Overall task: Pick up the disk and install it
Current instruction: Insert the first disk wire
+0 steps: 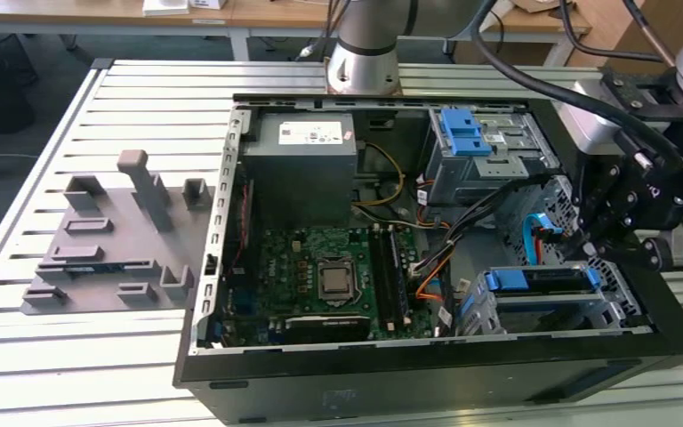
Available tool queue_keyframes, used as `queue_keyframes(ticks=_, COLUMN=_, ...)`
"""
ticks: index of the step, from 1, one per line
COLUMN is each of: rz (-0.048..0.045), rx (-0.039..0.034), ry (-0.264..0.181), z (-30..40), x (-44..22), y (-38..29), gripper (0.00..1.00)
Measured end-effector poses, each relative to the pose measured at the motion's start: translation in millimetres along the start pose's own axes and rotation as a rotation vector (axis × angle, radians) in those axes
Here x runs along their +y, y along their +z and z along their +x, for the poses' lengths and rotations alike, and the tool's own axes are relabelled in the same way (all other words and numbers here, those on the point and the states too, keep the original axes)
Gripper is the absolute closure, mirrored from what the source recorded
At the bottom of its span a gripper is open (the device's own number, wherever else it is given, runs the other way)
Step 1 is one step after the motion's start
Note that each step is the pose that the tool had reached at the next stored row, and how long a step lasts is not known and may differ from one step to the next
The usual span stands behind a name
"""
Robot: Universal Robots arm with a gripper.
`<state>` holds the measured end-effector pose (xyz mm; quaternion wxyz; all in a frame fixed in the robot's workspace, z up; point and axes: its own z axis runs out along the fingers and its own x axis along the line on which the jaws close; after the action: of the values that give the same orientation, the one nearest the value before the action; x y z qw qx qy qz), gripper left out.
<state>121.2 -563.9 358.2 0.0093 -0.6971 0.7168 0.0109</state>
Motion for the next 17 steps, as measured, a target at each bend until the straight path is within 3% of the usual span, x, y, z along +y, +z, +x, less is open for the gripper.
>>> queue_keyframes(ticks=10, rz=0.0008, rx=-0.0001, ry=0.0, z=-10.4, x=-4.1, y=-1.1, gripper=0.89)
queue_keyframes(ticks=17, rz=0.0008, rx=0.0001, ry=0.0, z=-10.7, x=-9.5, y=-1.1, gripper=0.89)
